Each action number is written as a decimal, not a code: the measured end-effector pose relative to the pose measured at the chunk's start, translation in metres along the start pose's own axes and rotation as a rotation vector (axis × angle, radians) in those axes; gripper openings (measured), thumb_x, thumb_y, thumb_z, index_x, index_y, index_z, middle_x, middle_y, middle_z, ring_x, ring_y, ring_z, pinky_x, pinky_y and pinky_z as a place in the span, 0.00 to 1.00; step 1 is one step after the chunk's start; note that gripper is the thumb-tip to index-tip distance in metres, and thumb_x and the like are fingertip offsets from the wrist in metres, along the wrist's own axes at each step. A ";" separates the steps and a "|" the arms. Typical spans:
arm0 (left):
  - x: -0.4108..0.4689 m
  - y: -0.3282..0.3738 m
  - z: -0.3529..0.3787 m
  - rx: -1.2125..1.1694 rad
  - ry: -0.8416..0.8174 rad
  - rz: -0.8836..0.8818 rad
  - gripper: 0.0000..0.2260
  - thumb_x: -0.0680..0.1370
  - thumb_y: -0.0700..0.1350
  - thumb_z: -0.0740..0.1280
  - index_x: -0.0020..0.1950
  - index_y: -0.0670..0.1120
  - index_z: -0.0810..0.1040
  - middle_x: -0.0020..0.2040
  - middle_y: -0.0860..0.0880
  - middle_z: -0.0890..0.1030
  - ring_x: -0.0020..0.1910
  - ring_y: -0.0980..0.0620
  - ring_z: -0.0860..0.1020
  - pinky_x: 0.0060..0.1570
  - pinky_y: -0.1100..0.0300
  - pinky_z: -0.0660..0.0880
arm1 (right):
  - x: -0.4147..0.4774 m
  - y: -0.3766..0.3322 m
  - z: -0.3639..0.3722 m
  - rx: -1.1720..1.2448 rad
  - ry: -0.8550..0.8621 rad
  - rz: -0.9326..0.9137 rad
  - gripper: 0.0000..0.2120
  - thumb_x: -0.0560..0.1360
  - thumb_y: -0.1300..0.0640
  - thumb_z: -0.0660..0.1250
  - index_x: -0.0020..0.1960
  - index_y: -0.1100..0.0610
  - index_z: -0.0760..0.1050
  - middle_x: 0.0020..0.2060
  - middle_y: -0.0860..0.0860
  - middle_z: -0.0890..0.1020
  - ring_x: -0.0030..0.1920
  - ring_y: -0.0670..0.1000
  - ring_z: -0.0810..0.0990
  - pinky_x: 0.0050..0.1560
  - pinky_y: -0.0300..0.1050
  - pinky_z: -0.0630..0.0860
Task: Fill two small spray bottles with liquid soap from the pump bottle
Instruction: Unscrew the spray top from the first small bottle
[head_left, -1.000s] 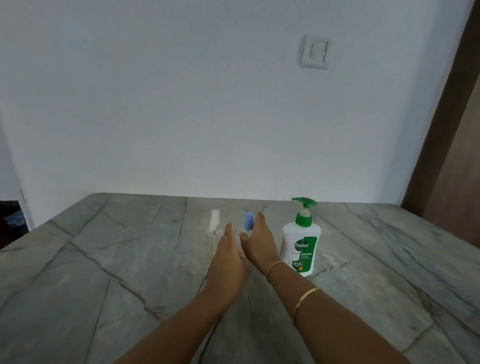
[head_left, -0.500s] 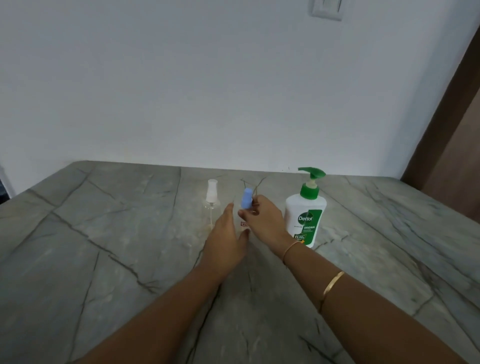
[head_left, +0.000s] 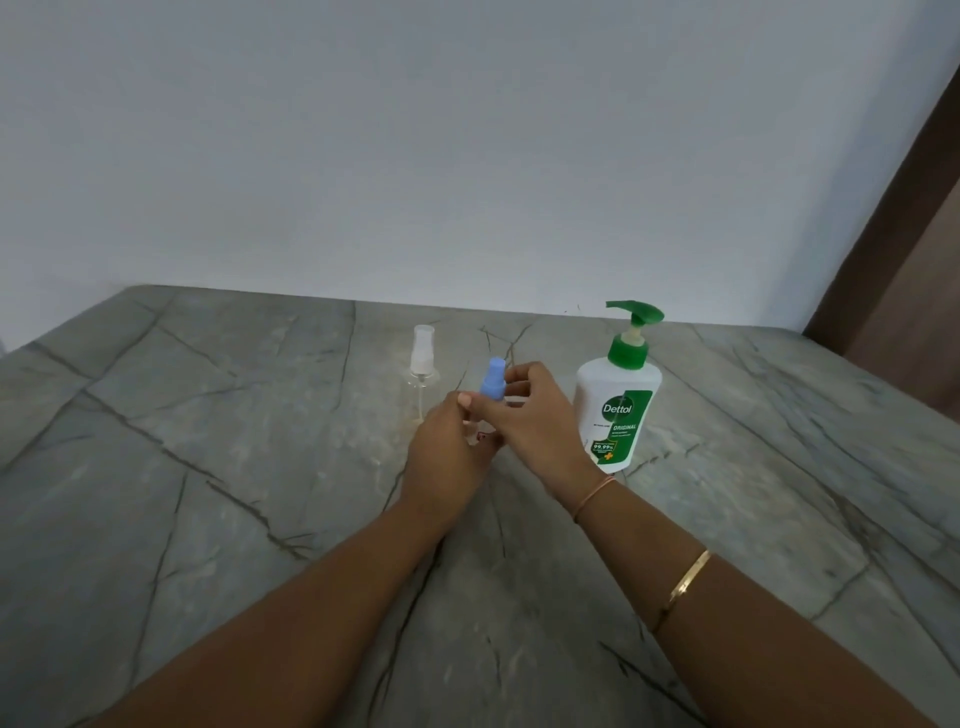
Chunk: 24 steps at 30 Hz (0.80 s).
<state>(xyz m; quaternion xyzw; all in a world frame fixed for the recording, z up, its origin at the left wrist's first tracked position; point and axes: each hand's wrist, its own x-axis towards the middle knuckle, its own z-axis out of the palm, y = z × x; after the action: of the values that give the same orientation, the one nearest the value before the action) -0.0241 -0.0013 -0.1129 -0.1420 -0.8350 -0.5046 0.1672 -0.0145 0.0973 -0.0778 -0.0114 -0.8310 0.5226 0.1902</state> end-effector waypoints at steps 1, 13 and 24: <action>0.000 0.000 -0.001 0.003 0.001 0.001 0.15 0.73 0.45 0.68 0.58 0.45 0.74 0.52 0.48 0.80 0.46 0.54 0.78 0.46 0.62 0.74 | 0.001 0.000 0.001 -0.004 0.031 -0.010 0.18 0.67 0.49 0.75 0.49 0.55 0.72 0.43 0.47 0.79 0.45 0.46 0.79 0.46 0.42 0.77; 0.000 0.008 -0.007 0.098 -0.011 -0.031 0.12 0.73 0.46 0.69 0.53 0.42 0.74 0.49 0.48 0.80 0.43 0.55 0.74 0.39 0.69 0.67 | 0.004 -0.003 -0.002 -0.120 0.006 -0.120 0.06 0.72 0.57 0.71 0.45 0.60 0.79 0.36 0.49 0.79 0.38 0.47 0.76 0.39 0.39 0.70; 0.001 0.008 -0.007 0.120 -0.074 -0.073 0.17 0.74 0.49 0.67 0.59 0.44 0.73 0.54 0.48 0.80 0.50 0.53 0.78 0.49 0.65 0.70 | 0.001 -0.015 -0.007 -0.039 0.028 -0.136 0.21 0.69 0.58 0.75 0.58 0.58 0.71 0.43 0.47 0.76 0.48 0.50 0.77 0.51 0.43 0.76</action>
<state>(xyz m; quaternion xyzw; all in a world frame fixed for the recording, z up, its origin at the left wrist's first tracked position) -0.0214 -0.0038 -0.1034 -0.1197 -0.8740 -0.4538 0.1260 -0.0100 0.0970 -0.0615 0.0338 -0.8372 0.4919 0.2366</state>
